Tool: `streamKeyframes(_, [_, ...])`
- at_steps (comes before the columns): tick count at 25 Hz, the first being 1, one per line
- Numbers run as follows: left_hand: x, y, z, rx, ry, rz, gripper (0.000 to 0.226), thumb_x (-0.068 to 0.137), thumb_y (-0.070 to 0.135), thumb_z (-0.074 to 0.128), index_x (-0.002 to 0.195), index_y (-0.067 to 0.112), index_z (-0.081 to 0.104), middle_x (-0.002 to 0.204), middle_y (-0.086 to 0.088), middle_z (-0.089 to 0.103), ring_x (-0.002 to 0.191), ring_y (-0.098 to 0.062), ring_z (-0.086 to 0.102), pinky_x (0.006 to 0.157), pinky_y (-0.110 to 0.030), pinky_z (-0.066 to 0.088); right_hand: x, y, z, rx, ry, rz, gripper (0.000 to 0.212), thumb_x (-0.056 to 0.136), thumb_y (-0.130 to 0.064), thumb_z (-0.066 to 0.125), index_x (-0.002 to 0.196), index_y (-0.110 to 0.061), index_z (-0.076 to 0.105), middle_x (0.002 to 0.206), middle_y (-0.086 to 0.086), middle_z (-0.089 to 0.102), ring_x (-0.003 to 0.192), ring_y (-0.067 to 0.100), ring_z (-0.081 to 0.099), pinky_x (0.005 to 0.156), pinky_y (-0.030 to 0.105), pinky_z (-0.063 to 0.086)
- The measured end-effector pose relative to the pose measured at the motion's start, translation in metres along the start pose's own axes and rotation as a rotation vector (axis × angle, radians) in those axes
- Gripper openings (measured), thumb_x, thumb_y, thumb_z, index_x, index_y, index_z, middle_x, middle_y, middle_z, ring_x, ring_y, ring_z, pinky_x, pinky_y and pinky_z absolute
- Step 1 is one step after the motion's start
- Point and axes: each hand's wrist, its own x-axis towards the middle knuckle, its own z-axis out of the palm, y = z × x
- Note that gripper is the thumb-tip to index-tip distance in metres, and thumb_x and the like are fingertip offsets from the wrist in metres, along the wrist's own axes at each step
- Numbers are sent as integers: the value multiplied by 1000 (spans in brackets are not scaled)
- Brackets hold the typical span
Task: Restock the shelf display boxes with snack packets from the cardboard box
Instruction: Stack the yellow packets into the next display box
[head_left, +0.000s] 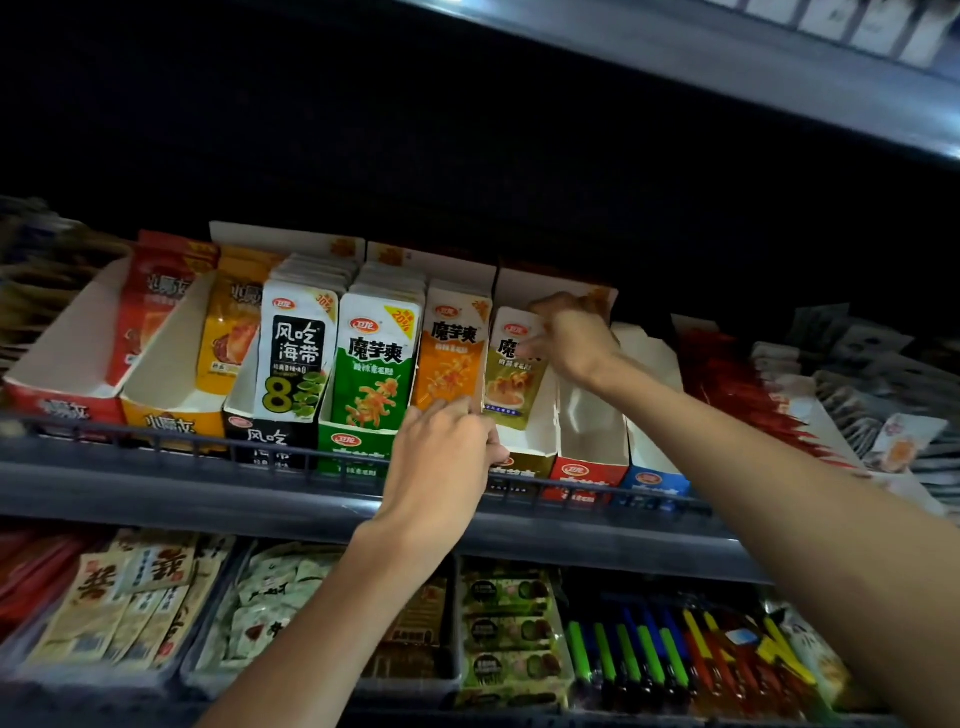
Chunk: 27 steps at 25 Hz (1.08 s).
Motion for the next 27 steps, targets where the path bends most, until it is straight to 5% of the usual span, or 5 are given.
streamKeyframes(2, [1,-1,1,16,-13,2,25,93,46,55,103,28,70,105,11,60,101,-8,52,87,-28,31,6,-2,0,-116,22,-12,61,75,-51,70,130,-32,54,133,7,55,128,33,45,102,48,44])
streamKeyframes(6, [2,-2,3,27,-5,5,25,93,45,55,104,28,71,107,10,62,101,-8,53,88,-28,33,1,-9,-1,-429,114,-107,55,92,-31,64,142,-22,44,144,10,42,135,33,33,110,41,27])
streamKeyframes(13, [2,-2,7,66,13,34,27,93,46,54,102,26,70,107,7,62,102,-11,54,90,-31,36,4,-13,5,-698,260,-213,58,82,-25,73,135,-20,51,134,11,50,128,33,43,102,44,33])
streamKeyframes(23, [-1,-2,6,12,49,20,24,93,44,57,101,26,71,106,9,62,100,-10,55,90,-30,36,-10,-20,5,-508,314,-150,62,82,2,65,136,-19,44,141,15,41,112,39,54,82,43,48])
streamKeyframes(27, [-2,-1,6,7,59,17,24,92,44,58,101,26,71,106,8,62,99,-11,54,89,-30,35,-26,-22,4,-525,269,-185,45,81,7,60,120,-15,61,121,14,61,104,37,61,79,41,49])
